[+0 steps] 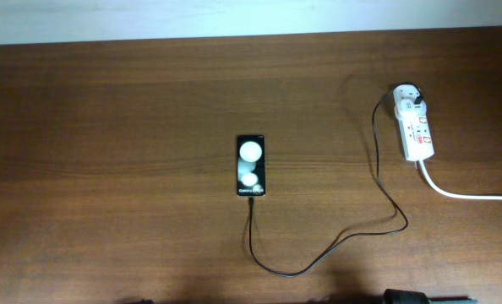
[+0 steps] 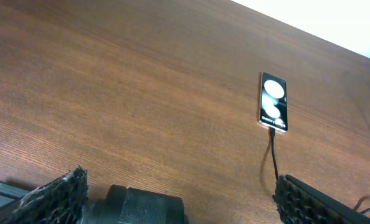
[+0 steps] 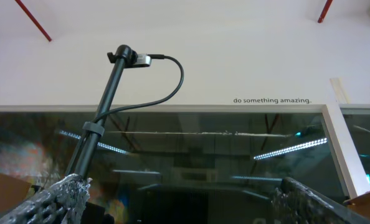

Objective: Plug charger to phone and switch on socket

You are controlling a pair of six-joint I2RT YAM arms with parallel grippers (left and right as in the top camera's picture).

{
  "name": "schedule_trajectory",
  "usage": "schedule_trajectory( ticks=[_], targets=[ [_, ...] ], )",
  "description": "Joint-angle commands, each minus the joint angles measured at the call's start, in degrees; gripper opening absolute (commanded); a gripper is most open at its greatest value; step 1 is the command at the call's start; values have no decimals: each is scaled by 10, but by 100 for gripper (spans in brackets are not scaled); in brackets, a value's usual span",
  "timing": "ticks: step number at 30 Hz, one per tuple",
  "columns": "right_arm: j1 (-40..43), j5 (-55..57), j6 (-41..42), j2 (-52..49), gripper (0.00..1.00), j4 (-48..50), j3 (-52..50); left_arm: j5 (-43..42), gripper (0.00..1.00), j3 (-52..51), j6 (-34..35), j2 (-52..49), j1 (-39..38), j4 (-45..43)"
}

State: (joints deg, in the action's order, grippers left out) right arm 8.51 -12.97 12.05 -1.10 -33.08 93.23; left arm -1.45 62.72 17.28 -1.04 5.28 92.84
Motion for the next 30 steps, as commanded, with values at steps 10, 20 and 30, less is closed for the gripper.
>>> schedule_trajectory(
  ticks=[10, 20, 30],
  targets=[
    [-3, 125, 4, 7, 99, 3, -243, 4, 99, 0, -9, 7, 0, -1],
    [-3, 32, 4, 7, 99, 169, -588, 4, 99, 0, -9, 7, 0, -1],
    [-3, 27, 4, 7, 99, 402, -825, 4, 99, 0, -9, 7, 0, -1]
  ],
)
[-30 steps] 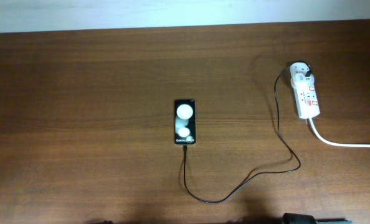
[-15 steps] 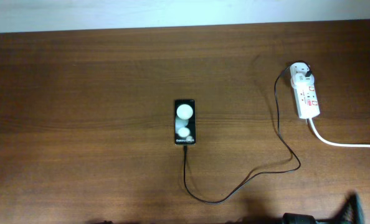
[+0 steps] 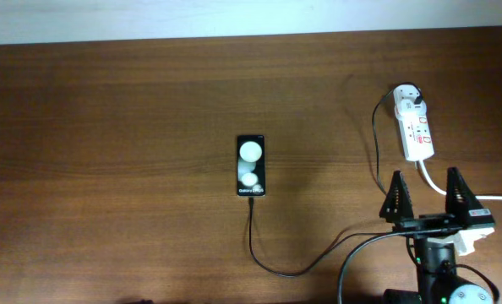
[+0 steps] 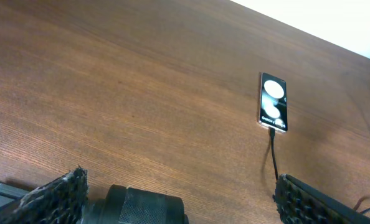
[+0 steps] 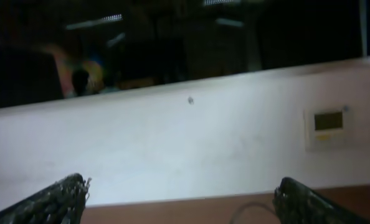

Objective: Plug charger to phone and switch on socket

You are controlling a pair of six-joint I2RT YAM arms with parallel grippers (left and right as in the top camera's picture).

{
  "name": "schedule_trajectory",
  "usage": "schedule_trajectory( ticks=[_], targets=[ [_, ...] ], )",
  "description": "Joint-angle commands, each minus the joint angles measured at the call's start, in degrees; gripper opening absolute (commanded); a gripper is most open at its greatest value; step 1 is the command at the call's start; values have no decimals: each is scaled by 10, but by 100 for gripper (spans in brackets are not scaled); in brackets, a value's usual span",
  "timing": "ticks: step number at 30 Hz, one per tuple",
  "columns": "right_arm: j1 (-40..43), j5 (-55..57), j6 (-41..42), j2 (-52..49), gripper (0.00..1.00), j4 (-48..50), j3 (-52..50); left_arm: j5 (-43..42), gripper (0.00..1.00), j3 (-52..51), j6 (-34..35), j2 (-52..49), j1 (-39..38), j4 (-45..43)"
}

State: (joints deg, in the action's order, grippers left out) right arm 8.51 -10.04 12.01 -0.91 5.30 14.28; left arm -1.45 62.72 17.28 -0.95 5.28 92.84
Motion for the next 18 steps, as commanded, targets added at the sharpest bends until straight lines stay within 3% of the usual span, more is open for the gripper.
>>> schedule_trajectory(
  ticks=[1, 13, 18],
  targets=[
    [-3, -3, 4, 5, 99, 27, -47, 4, 99, 0, -9, 6, 0, -1],
    [-3, 0, 4, 5, 99, 50, -120, 4, 99, 0, -9, 6, 0, -1],
    [-3, 3, 4, 5, 99, -13, -122, 4, 99, 0, -9, 6, 0, -1]
  ],
)
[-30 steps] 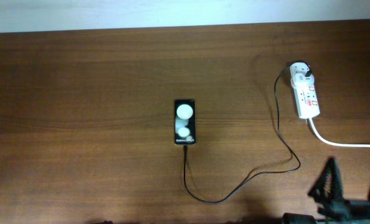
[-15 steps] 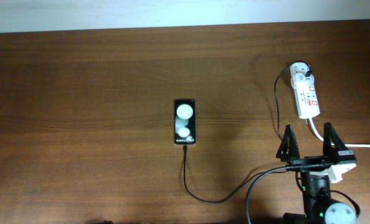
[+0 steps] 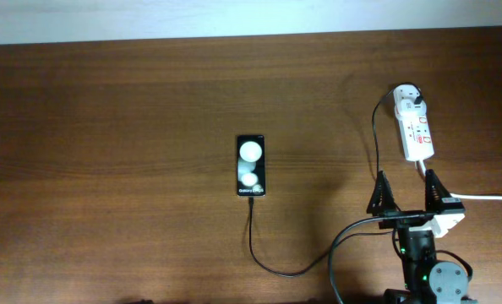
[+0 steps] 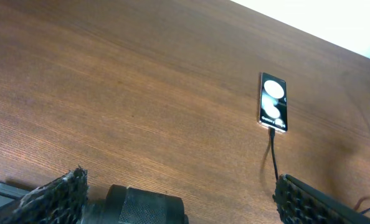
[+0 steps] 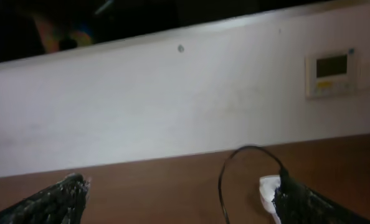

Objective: Plug charger to phone and switch on socket

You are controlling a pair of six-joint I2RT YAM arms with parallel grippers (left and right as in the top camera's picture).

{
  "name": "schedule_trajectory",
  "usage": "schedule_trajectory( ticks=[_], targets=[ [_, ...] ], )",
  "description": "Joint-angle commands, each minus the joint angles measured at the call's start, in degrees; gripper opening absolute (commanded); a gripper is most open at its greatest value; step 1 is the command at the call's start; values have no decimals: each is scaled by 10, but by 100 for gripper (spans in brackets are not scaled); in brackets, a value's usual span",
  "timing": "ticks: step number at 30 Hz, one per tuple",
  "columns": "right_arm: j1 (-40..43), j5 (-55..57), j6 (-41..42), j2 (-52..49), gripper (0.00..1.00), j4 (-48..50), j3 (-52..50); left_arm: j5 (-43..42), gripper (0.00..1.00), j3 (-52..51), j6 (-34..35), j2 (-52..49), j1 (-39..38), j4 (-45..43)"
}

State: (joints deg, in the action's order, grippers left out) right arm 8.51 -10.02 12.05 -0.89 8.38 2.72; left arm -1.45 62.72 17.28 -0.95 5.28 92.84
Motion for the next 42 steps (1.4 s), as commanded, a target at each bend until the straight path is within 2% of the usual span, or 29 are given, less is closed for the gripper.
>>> schedule_trajectory(
  ticks=[1, 3, 20, 22, 31, 35, 42],
  targets=[
    [-3, 3, 4, 5, 99, -83, -7, 4, 99, 0, -9, 6, 0, -1],
    [-3, 4, 4, 5, 99, -165, -7, 4, 99, 0, -9, 6, 0, -1],
    [-3, 3, 4, -1, 99, -159, -6, 4, 99, 0, -9, 6, 0, -1],
    [-3, 3, 4, -1, 99, -159, -6, 17, 99, 0, -9, 6, 0, 33],
    [-3, 3, 4, -1, 99, -159, -6, 19, 99, -1, -9, 5, 0, 38],
    [-3, 3, 4, -1, 99, -159, -6, 11, 99, -1, -9, 5, 0, -29],
    [-3, 3, 4, -1, 99, -159, -6, 0, 99, -32, -9, 5, 0, -272]
  ],
)
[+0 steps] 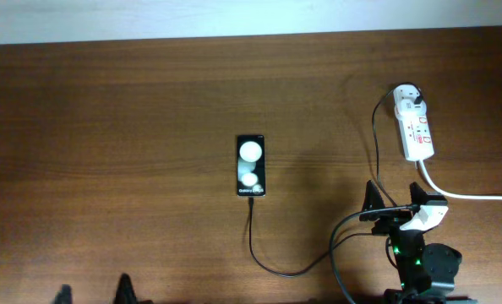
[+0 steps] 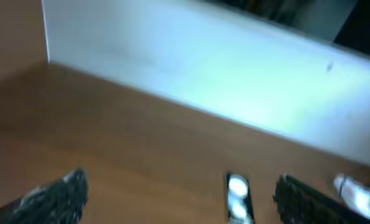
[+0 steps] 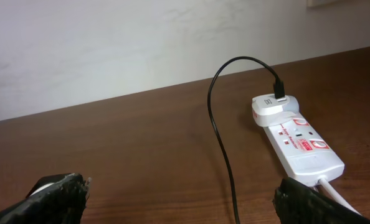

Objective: Plug charger to phone and switch on socket

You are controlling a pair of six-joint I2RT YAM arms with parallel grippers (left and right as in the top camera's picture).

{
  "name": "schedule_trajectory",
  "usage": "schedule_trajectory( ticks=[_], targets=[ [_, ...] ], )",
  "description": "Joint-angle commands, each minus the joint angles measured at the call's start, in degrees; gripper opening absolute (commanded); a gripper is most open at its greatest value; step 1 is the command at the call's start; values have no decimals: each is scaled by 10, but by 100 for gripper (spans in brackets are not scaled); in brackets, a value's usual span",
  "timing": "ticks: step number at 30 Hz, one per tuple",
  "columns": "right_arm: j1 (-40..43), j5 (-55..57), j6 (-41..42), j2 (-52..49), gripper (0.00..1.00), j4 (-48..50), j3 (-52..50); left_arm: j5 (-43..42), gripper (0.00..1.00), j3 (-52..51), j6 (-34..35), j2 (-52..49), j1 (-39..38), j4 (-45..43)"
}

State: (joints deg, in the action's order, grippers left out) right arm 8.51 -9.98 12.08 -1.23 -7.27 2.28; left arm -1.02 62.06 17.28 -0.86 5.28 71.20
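Observation:
The black phone (image 1: 250,165) lies face up at mid-table, its screen reflecting lights; it shows blurred in the left wrist view (image 2: 237,195). A black cable (image 1: 278,270) runs from the phone's near edge in a loop to the white charger (image 3: 273,107), which sits in the white power strip (image 3: 304,148) at the right (image 1: 417,128). My right gripper (image 1: 394,198) is open, low over the table in front of the strip (image 3: 182,202). My left gripper (image 1: 93,293) is open at the front left edge (image 2: 179,199).
The strip's white mains lead (image 1: 471,196) runs off the table's right edge. A white wall (image 3: 141,43) stands behind the brown wooden table (image 1: 107,127).
My left gripper's fingers have come into the overhead view at the front left, and its camera now faces the back wall. The right gripper sits slightly nearer and left, its camera tilted down onto the strip.
At first neither arm showed from overhead, and the right wrist camera faced the room. The right gripper then appeared open at the front right below the strip and stayed there, now lower. The left arm stayed still until it rose just now. Phone, cable and strip have not moved.

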Motion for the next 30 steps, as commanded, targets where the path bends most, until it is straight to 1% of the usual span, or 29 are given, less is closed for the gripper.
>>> schedule_trajectory(
  ticks=[1, 3, 4, 7, 10, 11, 12, 13, 19, 20, 21, 23, 25, 28, 30],
  targets=[
    [-3, 3, 3, 3, 99, -3, -2, -5, 99, -66, -8, 4, 0, -109],
    [-3, 3, 3, 3, 99, -3, -2, -7, 99, -116, -8, 4, 0, -156],
    [-3, 3, 3, 3, 99, -3, -2, -17, 99, -183, -9, 4, 0, -223],
    [-3, 3, 3, 3, 99, -3, -2, -22, 99, -267, -9, 4, 0, -338],
    [-3, 3, 4, 3, 99, -3, -2, -22, 99, -376, -9, 4, 0, -499],
    [-3, 3, 3, 3, 99, -3, -2, -22, 99, -393, -9, 4, 0, -520],
    [-3, 3, 3, 3, 99, -3, -2, -22, 99, -434, -9, 4, 0, -569],
    [-3, 3, 3, 3, 99, -3, -2, -22, 99, -461, -9, 4, 0, -599],
    [-3, 3, 3, 3, 99, -3, -2, -22, 99, -586, -15, 4, 0, -697],
    [-3, 3, 3, 3, 99, -3, -2, -22, 99, -607, -46, 4, 0, -726],
    [-3, 3, 3, 3, 99, -3, -2, -21, 99, -616, -77, 4, 0, -734],
    [-3, 3, 4, 3, 99, -3, -2, -22, 99, -616, -139, 3, 0, -731],
    [-3, 3, 3, 3, 99, -3, -2, -22, 99, -616, -145, 3, 0, -728],
    [-3, 3, 3, 3, 99, -3, -2, -22, 99, -615, -145, 2, 0, -668],
    [-3, 3, 4, 8, 99, -3, -2, -22, 99, -615, -145, -1, 0, -667]
  ],
)
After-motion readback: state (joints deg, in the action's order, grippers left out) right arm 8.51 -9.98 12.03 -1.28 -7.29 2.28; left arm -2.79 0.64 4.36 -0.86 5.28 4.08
